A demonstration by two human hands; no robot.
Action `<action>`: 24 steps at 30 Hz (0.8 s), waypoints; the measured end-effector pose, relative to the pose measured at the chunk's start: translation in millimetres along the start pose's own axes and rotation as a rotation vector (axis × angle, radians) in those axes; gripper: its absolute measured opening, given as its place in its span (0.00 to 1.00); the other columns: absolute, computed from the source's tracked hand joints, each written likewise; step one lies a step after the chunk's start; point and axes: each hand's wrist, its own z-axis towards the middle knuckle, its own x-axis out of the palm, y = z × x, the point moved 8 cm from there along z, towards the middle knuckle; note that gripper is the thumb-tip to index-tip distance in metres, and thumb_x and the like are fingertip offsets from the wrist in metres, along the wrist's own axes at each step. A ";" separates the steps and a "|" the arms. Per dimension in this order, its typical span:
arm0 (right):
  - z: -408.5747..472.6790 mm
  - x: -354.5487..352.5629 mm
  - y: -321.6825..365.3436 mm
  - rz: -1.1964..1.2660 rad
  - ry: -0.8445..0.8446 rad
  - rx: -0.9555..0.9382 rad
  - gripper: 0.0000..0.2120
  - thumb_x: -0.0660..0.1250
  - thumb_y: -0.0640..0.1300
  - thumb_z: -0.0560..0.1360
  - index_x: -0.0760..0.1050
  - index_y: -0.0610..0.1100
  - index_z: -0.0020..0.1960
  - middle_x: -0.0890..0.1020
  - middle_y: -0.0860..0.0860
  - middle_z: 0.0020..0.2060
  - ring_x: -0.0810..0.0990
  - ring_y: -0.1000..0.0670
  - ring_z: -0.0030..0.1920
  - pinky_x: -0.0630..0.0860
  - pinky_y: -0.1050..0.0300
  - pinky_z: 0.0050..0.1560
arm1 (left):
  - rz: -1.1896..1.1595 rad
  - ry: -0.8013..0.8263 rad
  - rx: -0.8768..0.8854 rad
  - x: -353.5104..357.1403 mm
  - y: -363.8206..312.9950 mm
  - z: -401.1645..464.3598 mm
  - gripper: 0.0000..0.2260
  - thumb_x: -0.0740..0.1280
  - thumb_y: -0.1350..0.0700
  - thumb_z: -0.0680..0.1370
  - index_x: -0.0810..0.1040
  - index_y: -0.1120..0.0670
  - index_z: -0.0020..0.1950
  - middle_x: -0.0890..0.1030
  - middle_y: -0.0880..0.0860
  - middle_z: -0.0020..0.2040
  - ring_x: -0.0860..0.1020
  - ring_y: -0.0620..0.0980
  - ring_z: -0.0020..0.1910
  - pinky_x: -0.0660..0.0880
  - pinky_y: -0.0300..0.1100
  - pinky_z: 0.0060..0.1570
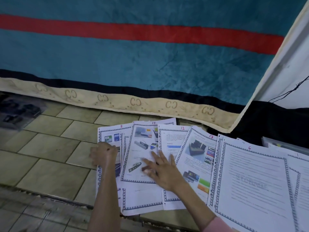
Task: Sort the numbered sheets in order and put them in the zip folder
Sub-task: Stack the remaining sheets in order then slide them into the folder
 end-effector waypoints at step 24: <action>-45.4 -83.5 -78.2 0.456 -0.633 0.152 0.12 0.60 0.38 0.77 0.79 0.38 0.55 0.80 0.43 0.55 0.74 0.44 0.60 0.67 0.60 0.58 | -0.497 -0.075 0.743 -178.0 -151.4 -93.0 0.13 0.67 0.46 0.73 0.79 0.51 0.52 0.82 0.57 0.49 0.79 0.53 0.42 0.76 0.47 0.50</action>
